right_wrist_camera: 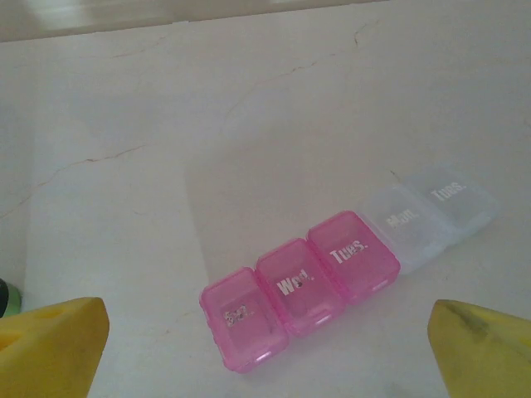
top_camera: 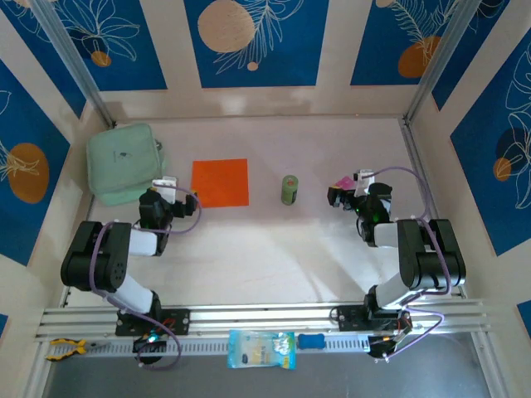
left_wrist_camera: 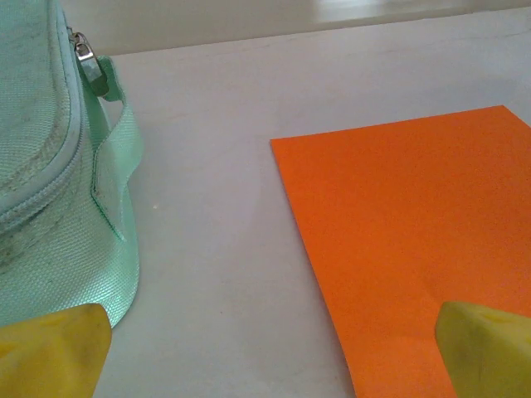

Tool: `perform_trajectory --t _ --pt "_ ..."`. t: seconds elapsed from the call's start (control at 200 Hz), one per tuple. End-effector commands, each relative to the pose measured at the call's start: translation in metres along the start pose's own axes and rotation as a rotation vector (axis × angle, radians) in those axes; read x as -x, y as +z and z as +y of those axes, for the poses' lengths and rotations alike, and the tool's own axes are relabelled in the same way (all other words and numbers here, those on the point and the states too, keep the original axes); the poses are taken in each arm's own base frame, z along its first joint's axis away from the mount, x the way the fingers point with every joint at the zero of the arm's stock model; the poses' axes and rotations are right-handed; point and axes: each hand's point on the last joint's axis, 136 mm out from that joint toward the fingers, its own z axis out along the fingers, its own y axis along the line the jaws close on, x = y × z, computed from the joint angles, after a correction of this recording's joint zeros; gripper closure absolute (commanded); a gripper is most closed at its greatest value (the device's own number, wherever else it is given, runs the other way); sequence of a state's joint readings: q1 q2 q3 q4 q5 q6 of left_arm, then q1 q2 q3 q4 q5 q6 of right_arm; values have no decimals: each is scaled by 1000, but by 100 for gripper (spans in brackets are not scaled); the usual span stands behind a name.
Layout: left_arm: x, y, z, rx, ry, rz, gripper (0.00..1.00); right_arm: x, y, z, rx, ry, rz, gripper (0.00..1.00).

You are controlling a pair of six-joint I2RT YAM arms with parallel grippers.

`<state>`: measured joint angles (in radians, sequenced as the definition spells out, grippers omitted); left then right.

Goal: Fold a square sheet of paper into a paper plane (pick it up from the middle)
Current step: Move the square sheet of paper to the center of the table.

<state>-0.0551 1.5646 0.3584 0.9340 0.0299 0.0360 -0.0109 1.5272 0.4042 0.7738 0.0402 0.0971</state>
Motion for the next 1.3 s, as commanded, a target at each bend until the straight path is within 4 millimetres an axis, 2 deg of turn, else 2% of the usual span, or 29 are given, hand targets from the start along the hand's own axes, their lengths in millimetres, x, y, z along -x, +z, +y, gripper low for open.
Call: perform_trajectory --t 0.0,1.035,1.175,1.295 --pt "8 2 2 -9 12 -17 0 14 1 4 15 -21 -40 1" --pt "9 2 3 -4 8 -19 0 15 1 3 28 -5 -41 1" --pt "14 -8 4 8 9 -63 0 17 -3 12 36 -53 -62 1" --pt "26 -19 6 20 3 -89 0 19 -10 17 37 -79 -91 1"
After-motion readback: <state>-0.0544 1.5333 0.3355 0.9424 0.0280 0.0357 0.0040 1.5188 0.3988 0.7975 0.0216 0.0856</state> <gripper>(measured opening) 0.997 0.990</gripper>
